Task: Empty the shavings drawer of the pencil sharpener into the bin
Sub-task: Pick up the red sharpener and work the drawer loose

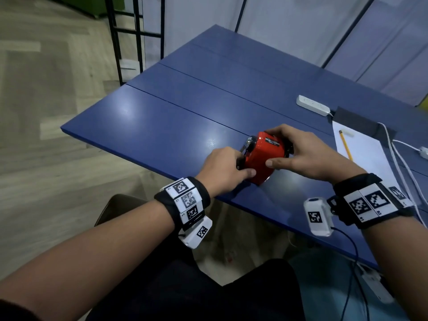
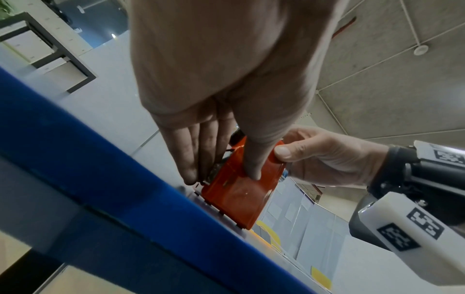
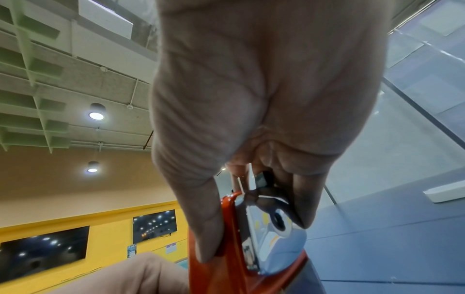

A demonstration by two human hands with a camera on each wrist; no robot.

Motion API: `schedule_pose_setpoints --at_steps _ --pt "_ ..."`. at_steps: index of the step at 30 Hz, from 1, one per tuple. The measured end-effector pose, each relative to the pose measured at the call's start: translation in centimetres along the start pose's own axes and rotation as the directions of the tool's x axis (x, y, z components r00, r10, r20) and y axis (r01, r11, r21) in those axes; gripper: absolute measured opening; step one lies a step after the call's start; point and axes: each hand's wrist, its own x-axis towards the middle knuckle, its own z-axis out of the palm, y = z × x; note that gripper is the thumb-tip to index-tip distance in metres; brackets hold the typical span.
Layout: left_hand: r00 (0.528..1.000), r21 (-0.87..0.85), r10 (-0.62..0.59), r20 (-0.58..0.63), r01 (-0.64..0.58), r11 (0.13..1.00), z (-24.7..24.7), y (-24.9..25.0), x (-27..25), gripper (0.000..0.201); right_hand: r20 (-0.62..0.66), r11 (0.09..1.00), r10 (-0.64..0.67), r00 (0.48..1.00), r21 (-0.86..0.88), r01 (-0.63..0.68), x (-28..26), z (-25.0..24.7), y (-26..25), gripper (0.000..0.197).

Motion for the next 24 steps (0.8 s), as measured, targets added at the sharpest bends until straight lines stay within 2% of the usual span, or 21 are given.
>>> schedule_pose_setpoints --at_steps 10,13,15,17,19,21,24 --pt "0.998 0.087 0.015 0.055 -0.019 0.996 -1.5 0.5 0.0 0.036 -0.003 1.0 0.014 1.0 0.005 -0.014 -0.1 0.0 -0.1 0.074" --pt "0.997 0.129 0.044 -0.06 -0.036 0.991 -3.3 1.4 0.0 0.041 -0.024 0.999 0.038 0.999 0.017 -0.037 -0.4 0.2 -0.4 0.075" --pt "0.987 0.123 0.118 -0.112 -0.104 0.987 -4.4 2.5 0.1 0.054 -0.049 0.998 0.058 0.997 0.032 -0.057 -0.6 0.5 -0.7 0.077" --pt "0.974 0.15 0.223 -0.045 -0.214 0.965 -5.3 3.5 0.6 0.078 -0.073 0.995 0.084 0.994 0.054 -0.081 -1.0 0.8 -1.1 0.08" --pt "0.942 0.213 0.319 0.107 -0.335 0.918 -5.4 4.2 1.3 0.101 -0.113 0.992 0.11 0.987 0.07 -0.103 -1.4 1.3 -1.7 0.082" --pt "0.892 0.268 0.382 0.241 -0.44 0.857 -4.9 4.7 2.2 0.107 -0.187 0.986 0.155 0.97 0.087 -0.141 -1.8 2.1 -2.3 0.074" --pt "0.855 0.341 0.344 0.387 -0.479 0.809 -4.6 5.4 3.4 0.106 -0.301 0.97 0.23 0.926 0.144 -0.194 -2.4 3.8 -3.0 0.065"
